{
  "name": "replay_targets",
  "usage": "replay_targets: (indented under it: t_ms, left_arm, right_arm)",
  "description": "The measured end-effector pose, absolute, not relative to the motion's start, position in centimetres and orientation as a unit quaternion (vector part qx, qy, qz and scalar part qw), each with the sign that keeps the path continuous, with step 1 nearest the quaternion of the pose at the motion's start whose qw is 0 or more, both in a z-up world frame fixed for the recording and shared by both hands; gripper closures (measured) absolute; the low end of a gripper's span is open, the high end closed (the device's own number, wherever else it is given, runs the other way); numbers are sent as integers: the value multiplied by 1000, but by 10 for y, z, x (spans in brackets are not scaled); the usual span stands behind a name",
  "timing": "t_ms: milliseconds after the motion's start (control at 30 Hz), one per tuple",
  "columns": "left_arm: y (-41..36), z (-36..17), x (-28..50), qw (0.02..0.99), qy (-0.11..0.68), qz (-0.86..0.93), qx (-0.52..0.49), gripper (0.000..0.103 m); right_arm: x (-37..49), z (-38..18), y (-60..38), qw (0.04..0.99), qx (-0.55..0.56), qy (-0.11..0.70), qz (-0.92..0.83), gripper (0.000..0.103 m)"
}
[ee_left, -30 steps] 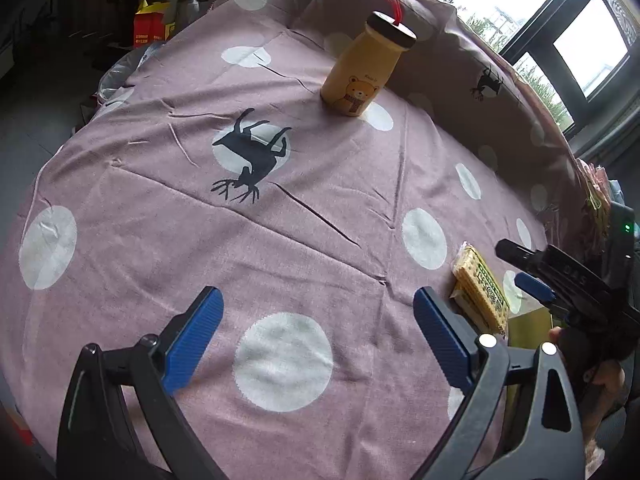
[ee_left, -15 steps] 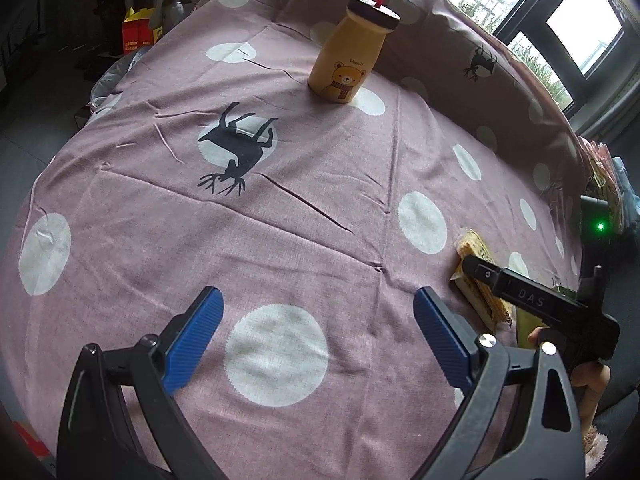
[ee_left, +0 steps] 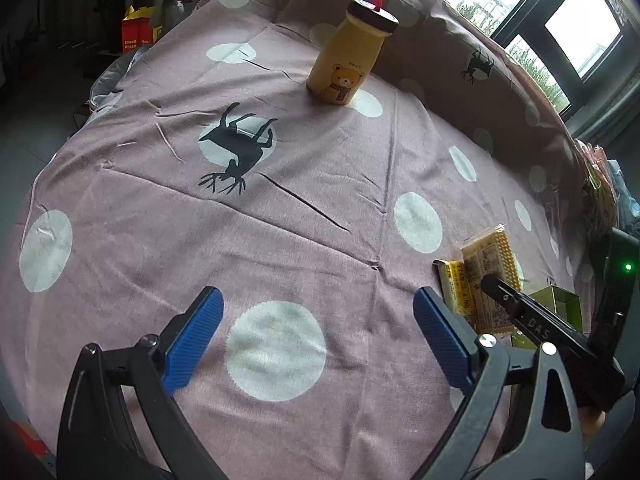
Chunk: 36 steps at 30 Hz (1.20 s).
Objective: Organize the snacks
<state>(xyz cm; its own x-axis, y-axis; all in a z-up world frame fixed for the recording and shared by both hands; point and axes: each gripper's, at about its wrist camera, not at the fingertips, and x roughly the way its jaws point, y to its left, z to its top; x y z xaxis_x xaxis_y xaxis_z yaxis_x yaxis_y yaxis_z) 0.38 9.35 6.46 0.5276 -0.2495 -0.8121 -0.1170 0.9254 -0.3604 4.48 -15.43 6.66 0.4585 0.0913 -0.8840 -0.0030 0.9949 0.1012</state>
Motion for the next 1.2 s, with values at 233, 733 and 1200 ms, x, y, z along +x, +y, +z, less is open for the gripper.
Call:
replay_targets:
  t_ms: [233, 733, 1200]
  left_arm:
    - [95, 64, 3, 852, 486, -38, -192, 7]
    - [94, 59, 4, 843, 504, -28, -185, 7]
    - [50, 45, 0, 807, 561, -106, -153, 28]
  right_arm:
    - [30, 64, -132, 847, 67, 522, 77, 84]
    - [6, 50, -104, 765, 151, 606, 156, 70]
    - [7, 57, -143, 777, 244, 558, 155, 50]
